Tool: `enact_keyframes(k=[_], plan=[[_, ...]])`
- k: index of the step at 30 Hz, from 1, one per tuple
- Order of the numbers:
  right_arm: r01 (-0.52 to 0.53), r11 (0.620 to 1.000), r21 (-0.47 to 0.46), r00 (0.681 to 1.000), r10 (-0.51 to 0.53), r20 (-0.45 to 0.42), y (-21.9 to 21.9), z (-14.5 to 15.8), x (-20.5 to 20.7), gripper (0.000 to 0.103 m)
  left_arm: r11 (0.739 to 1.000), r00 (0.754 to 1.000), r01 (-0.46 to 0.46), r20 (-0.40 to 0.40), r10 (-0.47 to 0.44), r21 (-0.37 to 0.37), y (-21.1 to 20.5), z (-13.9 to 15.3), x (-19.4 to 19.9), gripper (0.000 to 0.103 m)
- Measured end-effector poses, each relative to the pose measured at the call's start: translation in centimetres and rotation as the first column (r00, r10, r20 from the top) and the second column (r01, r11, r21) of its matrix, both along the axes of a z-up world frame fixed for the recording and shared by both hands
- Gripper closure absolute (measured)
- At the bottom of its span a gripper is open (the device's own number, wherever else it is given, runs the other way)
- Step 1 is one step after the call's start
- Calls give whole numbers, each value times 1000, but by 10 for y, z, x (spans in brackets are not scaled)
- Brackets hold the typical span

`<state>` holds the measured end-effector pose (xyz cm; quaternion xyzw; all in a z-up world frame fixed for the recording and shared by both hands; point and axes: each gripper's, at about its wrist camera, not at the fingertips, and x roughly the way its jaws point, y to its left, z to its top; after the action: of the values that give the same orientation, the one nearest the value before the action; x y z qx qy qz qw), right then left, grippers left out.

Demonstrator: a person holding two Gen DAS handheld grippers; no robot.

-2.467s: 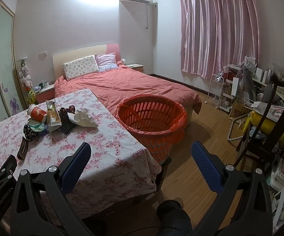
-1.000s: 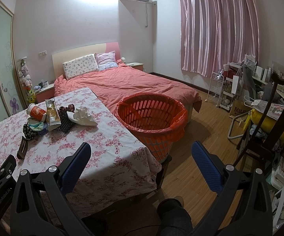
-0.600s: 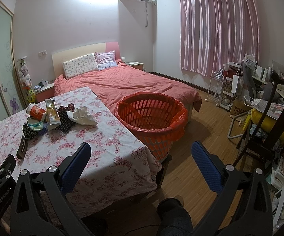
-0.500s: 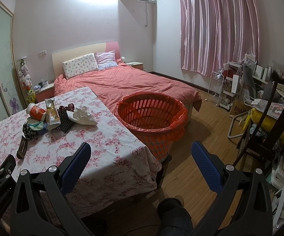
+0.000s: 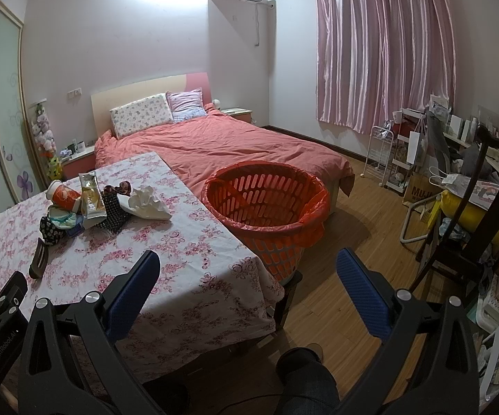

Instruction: Collect trash

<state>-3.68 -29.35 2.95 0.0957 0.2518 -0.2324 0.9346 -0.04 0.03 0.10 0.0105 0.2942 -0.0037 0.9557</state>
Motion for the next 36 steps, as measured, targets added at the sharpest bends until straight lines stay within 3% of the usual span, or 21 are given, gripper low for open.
enact_keyframes(k=[18,30,36], plan=[[-37,999,14,999,38,-14,-2,-14,7,2,1000,1000,-10,-20,10,-8,10,-7,14,4],[-106,992,61,989,112,-102,2,-36,52,2,985,984,-134,-136,119,-110,96,-37,98,4],[-173,976,134,971,192,-142,-3,-45,92,2,993,980,-105,-173,93,-61,104,-53,139,16]])
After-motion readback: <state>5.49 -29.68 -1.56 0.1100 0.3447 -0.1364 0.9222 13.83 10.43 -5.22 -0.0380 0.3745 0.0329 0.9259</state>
